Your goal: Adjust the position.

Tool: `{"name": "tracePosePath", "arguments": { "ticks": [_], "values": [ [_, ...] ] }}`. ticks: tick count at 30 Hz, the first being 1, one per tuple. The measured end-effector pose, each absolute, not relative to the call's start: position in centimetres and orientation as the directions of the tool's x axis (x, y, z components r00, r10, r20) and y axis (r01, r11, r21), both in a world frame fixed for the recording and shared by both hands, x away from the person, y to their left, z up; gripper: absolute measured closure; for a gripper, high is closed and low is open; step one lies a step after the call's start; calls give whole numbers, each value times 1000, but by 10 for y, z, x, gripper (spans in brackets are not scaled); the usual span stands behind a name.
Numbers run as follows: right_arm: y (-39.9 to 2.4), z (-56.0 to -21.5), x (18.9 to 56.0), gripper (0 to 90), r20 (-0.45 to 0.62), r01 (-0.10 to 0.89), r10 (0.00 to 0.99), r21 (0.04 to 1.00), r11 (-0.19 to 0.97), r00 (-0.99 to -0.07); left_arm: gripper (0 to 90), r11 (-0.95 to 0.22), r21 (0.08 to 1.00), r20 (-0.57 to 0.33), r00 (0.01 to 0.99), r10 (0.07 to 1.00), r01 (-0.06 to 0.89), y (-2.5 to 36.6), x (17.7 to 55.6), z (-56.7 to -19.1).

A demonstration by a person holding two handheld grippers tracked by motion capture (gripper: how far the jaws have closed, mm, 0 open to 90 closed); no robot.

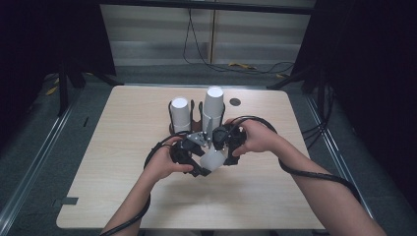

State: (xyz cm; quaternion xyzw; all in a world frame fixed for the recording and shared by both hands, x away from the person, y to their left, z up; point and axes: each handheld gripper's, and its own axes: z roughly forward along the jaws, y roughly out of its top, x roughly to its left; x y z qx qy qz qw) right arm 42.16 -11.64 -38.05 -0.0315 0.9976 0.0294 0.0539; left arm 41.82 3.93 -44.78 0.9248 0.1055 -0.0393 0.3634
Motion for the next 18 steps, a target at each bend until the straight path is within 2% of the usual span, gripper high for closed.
{"name": "tracePosePath", "arguments": {
  "ticks": [18],
  "values": [
    [-110, -380, 421, 202, -115, -94, -88, 52, 994, -989, 241, -707, 670, -148, 974, 173, 227, 38, 420, -450]
  ]
}}
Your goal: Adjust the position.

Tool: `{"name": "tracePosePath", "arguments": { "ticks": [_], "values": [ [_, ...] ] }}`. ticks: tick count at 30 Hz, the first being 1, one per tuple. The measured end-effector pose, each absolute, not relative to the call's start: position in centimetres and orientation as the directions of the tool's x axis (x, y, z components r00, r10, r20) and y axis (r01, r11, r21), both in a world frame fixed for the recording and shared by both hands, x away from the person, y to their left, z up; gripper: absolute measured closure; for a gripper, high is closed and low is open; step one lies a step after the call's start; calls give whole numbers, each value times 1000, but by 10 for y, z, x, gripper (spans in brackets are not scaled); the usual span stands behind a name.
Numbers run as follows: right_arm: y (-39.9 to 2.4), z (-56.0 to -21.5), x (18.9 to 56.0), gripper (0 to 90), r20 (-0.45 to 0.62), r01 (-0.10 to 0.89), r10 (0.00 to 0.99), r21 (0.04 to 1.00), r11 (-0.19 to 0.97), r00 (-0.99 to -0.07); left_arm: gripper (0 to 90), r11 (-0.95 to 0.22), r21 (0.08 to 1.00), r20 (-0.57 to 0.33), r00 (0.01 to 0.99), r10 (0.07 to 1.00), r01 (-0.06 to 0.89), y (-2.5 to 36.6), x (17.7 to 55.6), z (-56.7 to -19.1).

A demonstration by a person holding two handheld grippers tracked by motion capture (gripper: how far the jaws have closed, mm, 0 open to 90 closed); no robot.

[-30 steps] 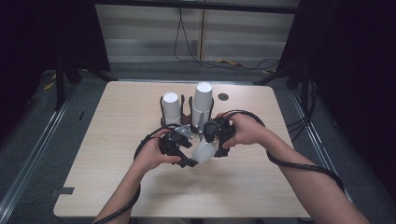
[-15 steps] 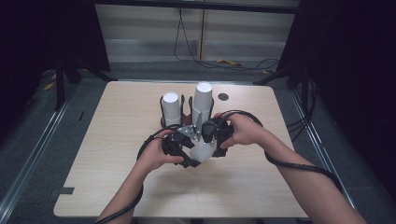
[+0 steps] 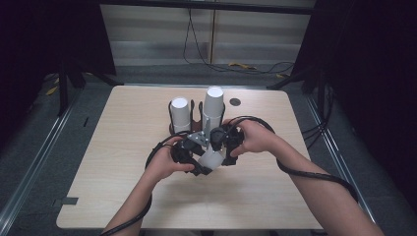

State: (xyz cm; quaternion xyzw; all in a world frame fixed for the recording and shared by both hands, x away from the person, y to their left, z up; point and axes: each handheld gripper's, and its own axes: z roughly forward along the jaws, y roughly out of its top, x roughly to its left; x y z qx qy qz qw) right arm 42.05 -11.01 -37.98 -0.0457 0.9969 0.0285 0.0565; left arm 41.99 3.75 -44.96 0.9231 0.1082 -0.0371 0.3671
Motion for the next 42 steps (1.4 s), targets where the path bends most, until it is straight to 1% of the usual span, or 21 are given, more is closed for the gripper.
{"name": "tracePosePath", "arguments": {
  "ticks": [3, 5, 8, 14, 16, 24, 34, 42],
  "values": [
    [-110, -379, 420, 202, -116, -91, -84, 57, 994, -990, 248, -700, 674, -157, 971, 178, 238, 37, 419, -451],
    [-109, -379, 421, 201, -117, -109, -101, 61, 992, -988, 258, -696, 680, -154, 973, 172, 230, 36, 420, -450],
    [-108, -379, 421, 201, -121, -105, -97, 62, 992, -988, 279, -701, 680, -140, 976, 164, 215, 37, 420, -450],
    [-108, -379, 419, 200, -118, -97, -89, 67, 993, -989, 315, -698, 682, -145, 976, 162, 217, 37, 420, -450],
    [-108, -379, 420, 200, -119, -108, -99, 69, 992, -988, 322, -694, 687, -147, 976, 160, 217, 36, 419, -451],
    [-108, -380, 420, 198, -114, -120, -112, 66, 991, -987, 333, -708, 676, -141, 979, 147, 203, 36, 419, -450],
    [-108, -380, 420, 187, -92, -90, -81, 94, 991, -992, 335, -712, 676, -131, 982, 135, 188, 38, 418, -449],
    [-109, -381, 422, 161, -67, -69, -64, 82, 994, -996, 335, -712, 683, -109, 986, 125, 166, 39, 418, -449]
  ]
}}
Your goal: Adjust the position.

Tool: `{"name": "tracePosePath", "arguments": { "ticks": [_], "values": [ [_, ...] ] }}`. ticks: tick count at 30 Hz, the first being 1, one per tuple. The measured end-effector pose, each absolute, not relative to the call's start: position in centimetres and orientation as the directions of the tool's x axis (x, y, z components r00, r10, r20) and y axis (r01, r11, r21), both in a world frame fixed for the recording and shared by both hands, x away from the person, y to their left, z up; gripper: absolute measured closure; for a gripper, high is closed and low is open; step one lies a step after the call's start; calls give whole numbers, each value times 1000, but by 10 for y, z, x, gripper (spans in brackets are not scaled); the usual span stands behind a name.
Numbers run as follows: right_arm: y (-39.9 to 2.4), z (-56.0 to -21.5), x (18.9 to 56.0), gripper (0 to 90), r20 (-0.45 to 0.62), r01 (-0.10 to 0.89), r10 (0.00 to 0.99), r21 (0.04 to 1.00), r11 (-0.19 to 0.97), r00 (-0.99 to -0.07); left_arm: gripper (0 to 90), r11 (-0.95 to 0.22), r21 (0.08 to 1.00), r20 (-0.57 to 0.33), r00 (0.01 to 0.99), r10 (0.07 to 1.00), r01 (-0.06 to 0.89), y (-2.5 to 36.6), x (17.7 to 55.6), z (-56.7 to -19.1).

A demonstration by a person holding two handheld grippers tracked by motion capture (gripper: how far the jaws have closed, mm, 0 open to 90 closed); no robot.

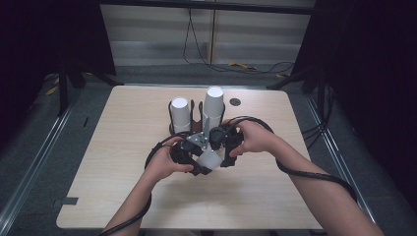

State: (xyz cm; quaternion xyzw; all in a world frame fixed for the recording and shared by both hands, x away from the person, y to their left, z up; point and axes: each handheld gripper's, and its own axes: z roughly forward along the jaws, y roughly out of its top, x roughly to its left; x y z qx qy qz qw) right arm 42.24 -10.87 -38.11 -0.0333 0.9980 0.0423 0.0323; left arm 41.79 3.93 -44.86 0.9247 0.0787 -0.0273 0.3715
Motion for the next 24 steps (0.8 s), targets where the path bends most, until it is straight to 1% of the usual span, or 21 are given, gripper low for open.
{"name": "tracePosePath", "arguments": {
  "ticks": [2, 7, 11, 17, 24],
  "values": [
    [-109, -381, 423, 156, -60, -65, -61, 80, 995, -996, 334, -716, 681, -94, 988, 120, 152, 40, 418, -449],
    [-109, -382, 423, 141, -51, -40, -37, 66, 997, -998, 335, -715, 681, -97, 988, 124, 156, 41, 417, -448],
    [-111, -380, 425, 138, -45, -42, -39, 67, 997, -998, 335, -711, 684, -103, 986, 132, 167, 42, 417, -448],
    [-117, -375, 427, 138, -50, -28, -24, 91, 995, -998, 335, -704, 685, -115, 982, 151, 188, 47, 419, -449],
    [-129, -373, 429, 137, -45, 10, 18, 163, 986, -999, 334, -695, 693, -113, 981, 156, 190, 50, 420, -448]
  ]
}}
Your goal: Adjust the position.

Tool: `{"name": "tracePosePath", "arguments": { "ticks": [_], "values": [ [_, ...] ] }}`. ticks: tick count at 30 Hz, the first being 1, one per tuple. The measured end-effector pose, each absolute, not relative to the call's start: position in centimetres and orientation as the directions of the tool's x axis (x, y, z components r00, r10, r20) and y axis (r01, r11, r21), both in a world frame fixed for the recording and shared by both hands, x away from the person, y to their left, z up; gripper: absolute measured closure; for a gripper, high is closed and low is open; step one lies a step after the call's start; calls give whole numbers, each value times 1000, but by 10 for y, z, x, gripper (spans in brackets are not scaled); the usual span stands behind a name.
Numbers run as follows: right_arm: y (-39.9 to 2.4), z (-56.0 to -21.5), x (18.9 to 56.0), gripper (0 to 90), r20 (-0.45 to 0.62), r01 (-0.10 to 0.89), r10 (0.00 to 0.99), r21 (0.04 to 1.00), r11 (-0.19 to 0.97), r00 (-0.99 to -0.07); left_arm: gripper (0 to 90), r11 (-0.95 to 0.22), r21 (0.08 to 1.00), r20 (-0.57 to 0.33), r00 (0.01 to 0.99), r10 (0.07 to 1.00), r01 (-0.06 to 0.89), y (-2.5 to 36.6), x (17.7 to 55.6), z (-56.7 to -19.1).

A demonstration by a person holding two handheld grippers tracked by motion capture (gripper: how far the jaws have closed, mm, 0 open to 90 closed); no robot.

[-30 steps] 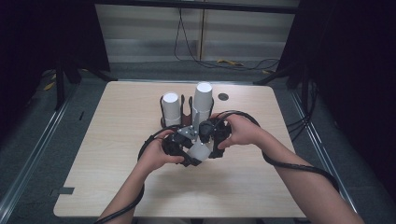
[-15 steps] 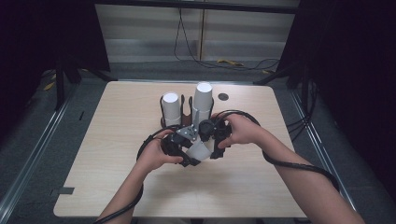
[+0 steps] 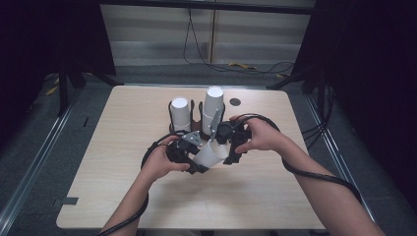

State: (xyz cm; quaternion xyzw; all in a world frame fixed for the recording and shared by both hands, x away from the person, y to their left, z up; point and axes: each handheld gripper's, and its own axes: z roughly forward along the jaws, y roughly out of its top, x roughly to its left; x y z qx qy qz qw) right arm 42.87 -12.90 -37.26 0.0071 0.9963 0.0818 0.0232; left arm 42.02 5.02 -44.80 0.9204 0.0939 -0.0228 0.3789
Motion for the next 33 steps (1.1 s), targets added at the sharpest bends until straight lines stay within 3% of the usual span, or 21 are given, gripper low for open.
{"name": "tracePosePath", "arguments": {
  "ticks": [33],
  "values": [
    [-166, -378, 430, 134, -13, 152, 176, 444, 883, -984, 333, -680, 701, -122, 976, 180, 213, 56, 421, -445]
  ]
}}
